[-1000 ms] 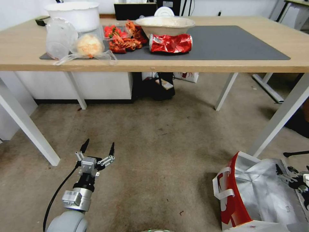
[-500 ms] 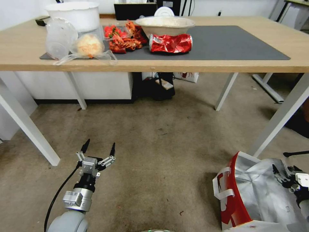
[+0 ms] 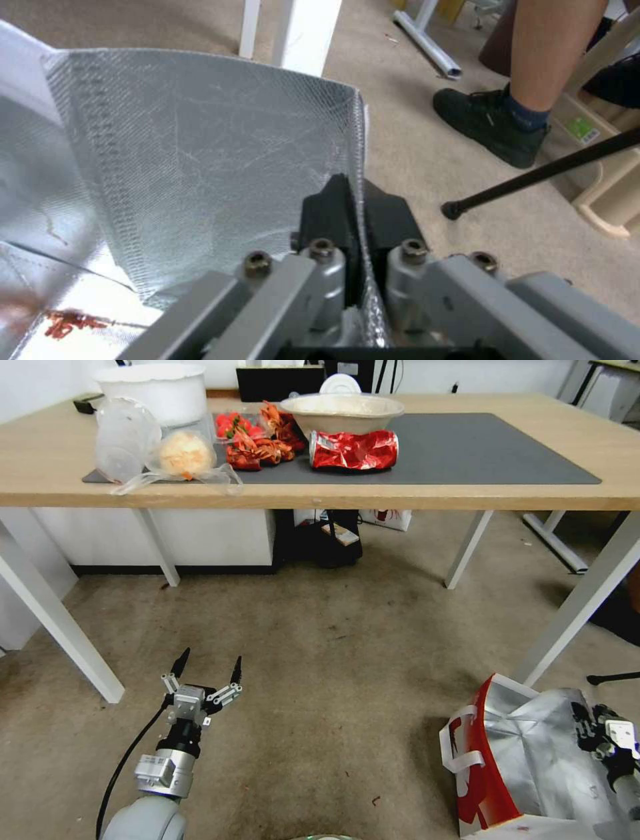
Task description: Pick up the food delivery bag from the floor and place it on the table.
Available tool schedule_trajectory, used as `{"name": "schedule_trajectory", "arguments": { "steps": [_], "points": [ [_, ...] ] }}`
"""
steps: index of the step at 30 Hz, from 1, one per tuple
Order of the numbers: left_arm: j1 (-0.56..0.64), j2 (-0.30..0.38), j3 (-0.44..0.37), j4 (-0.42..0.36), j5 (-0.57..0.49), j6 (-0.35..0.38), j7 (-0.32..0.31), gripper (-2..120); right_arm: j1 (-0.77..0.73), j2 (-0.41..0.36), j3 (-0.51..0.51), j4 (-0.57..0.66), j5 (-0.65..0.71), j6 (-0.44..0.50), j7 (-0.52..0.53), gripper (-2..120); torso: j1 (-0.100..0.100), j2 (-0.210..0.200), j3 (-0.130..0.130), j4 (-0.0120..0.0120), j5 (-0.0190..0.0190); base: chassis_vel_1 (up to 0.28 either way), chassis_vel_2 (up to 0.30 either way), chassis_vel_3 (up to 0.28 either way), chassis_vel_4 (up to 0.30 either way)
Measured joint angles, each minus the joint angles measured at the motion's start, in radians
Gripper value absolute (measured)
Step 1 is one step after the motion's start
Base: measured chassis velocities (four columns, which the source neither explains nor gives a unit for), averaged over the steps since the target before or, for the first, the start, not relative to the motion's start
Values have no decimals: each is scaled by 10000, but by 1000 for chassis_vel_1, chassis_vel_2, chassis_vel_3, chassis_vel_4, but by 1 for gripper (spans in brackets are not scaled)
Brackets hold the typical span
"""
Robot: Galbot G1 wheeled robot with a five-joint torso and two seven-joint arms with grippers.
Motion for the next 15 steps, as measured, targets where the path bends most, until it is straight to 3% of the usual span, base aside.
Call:
{"name": "schedule_trajectory", "arguments": {
  "steps": [15],
  "points": [
    [-18, 59, -119, -37, -236, 124, 106, 100, -358, 159, 27, 684, 339, 92, 23, 0, 0, 0, 0, 0, 0, 0, 0, 0, 0]
  ]
}}
